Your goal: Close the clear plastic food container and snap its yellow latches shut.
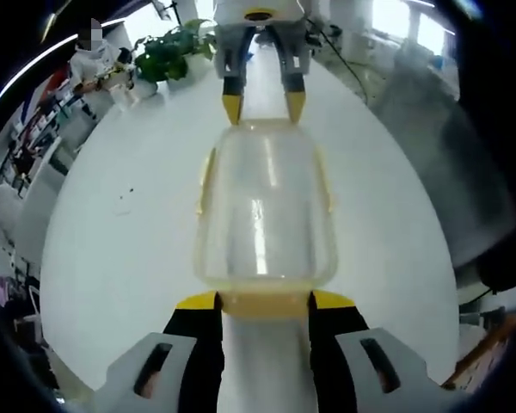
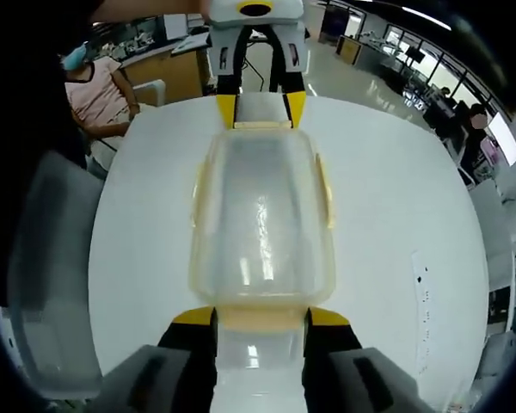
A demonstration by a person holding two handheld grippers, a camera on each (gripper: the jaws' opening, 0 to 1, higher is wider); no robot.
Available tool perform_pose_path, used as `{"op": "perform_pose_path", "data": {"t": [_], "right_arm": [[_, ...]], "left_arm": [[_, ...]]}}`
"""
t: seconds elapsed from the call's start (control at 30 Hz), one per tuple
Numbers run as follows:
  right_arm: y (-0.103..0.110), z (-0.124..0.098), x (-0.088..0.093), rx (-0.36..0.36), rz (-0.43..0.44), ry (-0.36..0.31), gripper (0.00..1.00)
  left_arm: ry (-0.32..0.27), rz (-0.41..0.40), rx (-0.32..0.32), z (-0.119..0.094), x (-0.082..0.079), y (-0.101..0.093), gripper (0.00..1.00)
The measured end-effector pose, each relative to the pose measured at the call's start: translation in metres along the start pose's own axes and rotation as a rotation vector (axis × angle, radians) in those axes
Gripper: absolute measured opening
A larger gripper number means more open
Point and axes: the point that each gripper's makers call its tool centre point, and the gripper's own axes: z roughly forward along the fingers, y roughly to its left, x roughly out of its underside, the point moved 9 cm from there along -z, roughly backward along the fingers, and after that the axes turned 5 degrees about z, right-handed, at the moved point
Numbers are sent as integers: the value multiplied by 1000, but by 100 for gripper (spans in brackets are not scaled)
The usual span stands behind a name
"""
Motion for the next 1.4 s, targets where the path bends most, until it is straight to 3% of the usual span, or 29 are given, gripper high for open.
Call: {"op": "perform_pose_path", "data": {"t": [0.53,1.13,1.4], "right_arm": [[2,-8,35,12,32,19,36],[-7,-21,62,30,40,41,36],[-4,-25,77,34,48,64,36]], "left_arm": [[-4,22,6,19,-32,3,35],[-11,48,-26,39,-56,12,35],[-11,54,-12,49,-70,10,35]]}}
